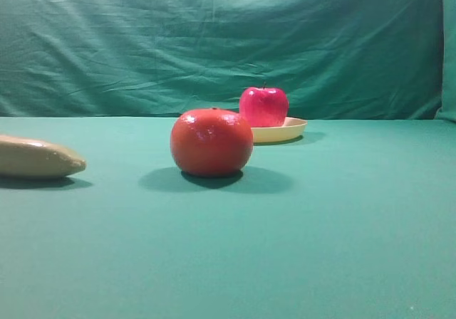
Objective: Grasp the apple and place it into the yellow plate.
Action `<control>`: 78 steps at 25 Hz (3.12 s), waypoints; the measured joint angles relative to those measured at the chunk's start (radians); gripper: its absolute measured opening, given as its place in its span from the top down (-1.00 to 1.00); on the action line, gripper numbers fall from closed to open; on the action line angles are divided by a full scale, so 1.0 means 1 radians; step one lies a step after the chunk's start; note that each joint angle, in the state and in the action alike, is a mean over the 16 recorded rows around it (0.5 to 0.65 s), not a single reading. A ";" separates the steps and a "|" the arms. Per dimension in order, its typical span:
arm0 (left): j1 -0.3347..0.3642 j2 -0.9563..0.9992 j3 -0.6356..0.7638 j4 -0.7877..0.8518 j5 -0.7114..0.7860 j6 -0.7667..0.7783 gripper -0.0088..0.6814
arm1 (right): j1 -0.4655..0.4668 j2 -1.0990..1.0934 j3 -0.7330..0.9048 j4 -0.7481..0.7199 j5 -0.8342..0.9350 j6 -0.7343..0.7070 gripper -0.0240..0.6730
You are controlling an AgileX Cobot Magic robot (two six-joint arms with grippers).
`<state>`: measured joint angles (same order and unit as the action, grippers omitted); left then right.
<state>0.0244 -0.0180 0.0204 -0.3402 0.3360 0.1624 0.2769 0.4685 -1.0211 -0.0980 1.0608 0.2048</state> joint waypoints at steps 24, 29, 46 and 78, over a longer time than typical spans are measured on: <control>0.000 0.000 0.000 0.000 0.000 0.000 0.52 | -0.180 -0.443 0.888 0.001 -0.599 -0.077 0.93; 0.000 0.000 0.000 0.000 0.000 0.000 0.52 | -0.225 -0.474 0.970 0.011 -0.617 -0.079 0.93; 0.000 0.000 0.000 0.000 0.000 0.000 0.52 | -0.256 -0.482 1.041 0.030 -0.657 -0.127 0.93; 0.000 0.000 0.000 0.000 0.000 0.000 0.52 | -0.256 -0.482 1.041 0.030 -0.660 -0.147 0.93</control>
<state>0.0244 -0.0180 0.0204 -0.3402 0.3360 0.1624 0.0207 -0.0132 0.0198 -0.0685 0.4006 0.0576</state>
